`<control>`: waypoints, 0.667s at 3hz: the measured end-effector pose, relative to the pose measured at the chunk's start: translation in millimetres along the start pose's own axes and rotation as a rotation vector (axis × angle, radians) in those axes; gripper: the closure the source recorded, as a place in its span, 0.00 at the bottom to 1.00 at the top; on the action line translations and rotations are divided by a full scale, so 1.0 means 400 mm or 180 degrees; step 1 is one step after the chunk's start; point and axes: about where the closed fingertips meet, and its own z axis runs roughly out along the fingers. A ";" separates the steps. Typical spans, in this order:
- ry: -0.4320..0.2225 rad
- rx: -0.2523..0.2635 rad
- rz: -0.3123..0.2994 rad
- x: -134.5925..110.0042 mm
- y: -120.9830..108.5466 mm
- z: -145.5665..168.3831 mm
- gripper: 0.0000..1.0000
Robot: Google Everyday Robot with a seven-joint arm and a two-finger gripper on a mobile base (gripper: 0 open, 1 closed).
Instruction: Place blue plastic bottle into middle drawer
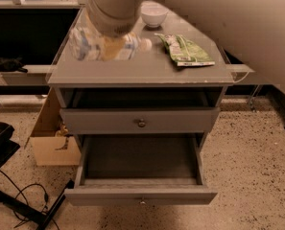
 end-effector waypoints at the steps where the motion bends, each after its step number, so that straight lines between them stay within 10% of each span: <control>1: -0.0188 -0.0478 0.0303 0.034 0.241 0.131 1.00; 2: -0.0461 -0.1178 0.0491 0.076 0.519 0.388 1.00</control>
Offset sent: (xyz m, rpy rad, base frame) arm -0.0354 -0.0680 -0.3662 -0.0400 0.6392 -0.0102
